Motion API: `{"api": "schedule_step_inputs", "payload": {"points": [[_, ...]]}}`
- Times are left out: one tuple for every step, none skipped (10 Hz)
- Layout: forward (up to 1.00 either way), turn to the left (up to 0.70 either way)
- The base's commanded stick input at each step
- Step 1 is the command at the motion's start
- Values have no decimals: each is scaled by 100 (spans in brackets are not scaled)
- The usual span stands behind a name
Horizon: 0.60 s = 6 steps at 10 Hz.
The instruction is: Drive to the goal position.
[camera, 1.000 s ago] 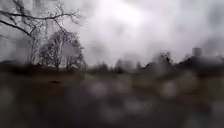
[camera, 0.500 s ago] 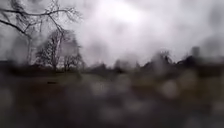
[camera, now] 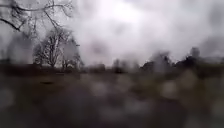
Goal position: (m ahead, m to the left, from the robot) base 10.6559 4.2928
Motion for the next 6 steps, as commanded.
{"api": "schedule_step_inputs", "payload": {"points": [[100,0],[100,12],[100,26],[100,40],[100,40],[100,29]]}}
